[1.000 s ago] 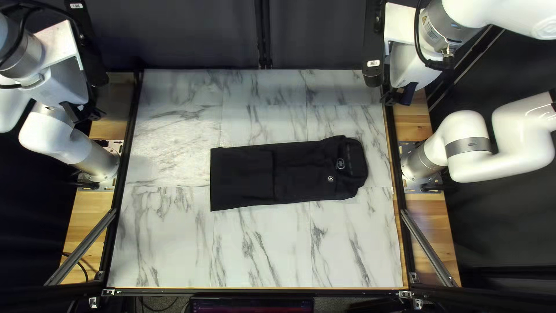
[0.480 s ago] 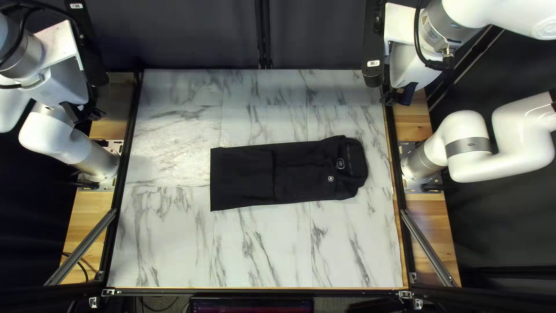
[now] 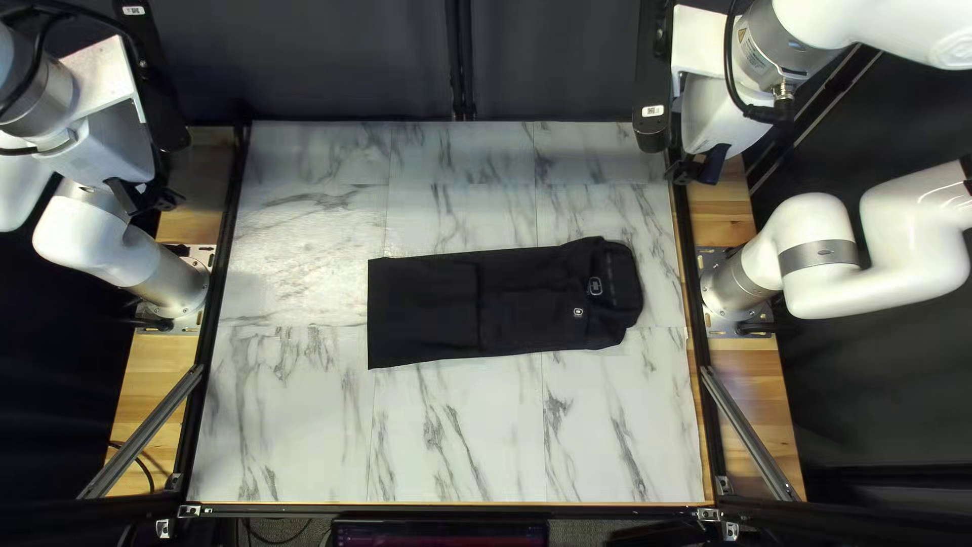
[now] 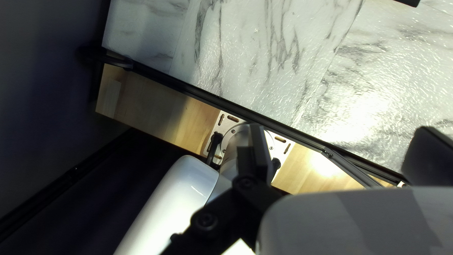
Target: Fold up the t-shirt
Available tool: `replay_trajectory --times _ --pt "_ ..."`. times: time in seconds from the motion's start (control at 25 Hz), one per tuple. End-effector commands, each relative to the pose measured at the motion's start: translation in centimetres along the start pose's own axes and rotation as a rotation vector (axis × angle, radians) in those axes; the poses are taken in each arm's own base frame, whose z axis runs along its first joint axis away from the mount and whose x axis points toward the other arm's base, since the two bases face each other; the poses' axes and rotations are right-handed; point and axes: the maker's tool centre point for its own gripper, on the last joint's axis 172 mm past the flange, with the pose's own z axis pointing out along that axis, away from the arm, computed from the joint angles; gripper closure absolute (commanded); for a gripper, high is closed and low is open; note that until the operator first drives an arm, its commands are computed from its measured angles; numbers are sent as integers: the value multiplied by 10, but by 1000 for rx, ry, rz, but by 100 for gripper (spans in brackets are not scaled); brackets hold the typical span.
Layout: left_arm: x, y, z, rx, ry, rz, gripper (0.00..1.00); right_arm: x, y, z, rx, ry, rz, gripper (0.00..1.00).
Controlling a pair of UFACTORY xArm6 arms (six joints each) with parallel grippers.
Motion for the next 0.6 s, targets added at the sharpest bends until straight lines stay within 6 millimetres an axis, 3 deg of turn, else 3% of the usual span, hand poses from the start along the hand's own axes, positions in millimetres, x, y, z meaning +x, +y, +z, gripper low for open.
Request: replay_trajectory --times 0.04,0.28,0.36,0.4,0.44,0.6 --pt "0 0 0 0 0 0 0 3 -20 55 8 -36 8 0" --pt "0 0 0 0 0 0 0 -9 -68 133 -26 -78 16 0" --pt "0 0 0 0 0 0 0 -18 -88 168 -34 -96 -8 0" --pt "0 0 0 0 0 0 0 -20 -92 176 -35 -102 -16 0" --pt "0 0 0 0 0 0 0 -26 -105 199 -29 -107 -38 0" --pt "0 0 0 0 0 0 0 -36 -139 238 7 -91 -140 0"
